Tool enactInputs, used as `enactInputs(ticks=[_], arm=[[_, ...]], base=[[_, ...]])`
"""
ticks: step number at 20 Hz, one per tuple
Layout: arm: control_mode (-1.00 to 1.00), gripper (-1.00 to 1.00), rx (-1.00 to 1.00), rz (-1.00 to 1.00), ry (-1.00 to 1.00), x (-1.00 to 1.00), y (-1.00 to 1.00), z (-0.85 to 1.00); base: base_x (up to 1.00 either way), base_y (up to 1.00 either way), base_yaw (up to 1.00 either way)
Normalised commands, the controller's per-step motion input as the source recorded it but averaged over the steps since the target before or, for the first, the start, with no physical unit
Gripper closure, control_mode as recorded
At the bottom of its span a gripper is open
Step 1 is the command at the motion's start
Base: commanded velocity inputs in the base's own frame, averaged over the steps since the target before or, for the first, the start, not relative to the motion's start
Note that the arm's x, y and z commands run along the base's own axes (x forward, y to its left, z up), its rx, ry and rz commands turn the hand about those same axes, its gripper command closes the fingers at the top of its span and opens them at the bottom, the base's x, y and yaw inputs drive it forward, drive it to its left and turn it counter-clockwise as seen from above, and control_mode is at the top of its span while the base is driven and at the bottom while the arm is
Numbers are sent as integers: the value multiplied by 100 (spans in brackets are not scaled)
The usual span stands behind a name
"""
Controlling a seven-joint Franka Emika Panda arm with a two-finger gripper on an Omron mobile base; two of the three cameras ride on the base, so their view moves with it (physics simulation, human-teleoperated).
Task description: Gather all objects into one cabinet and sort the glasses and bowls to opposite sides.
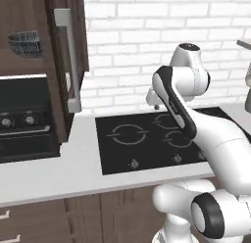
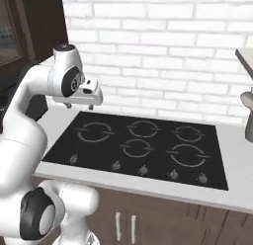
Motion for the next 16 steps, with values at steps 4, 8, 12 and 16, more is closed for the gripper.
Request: enactInputs(ticks=[4,8,12,16], arm=[[100,-100,0,0,0,0,0,0],[100,-100,0,0,0,0,0,0],[100,-100,0,0,0,0,0,0],[100,-100,0,0,0,0,0,0]], base=[[11,-100,13],[-14,-97,13],[-91,-28,13],[-100,0,15]])
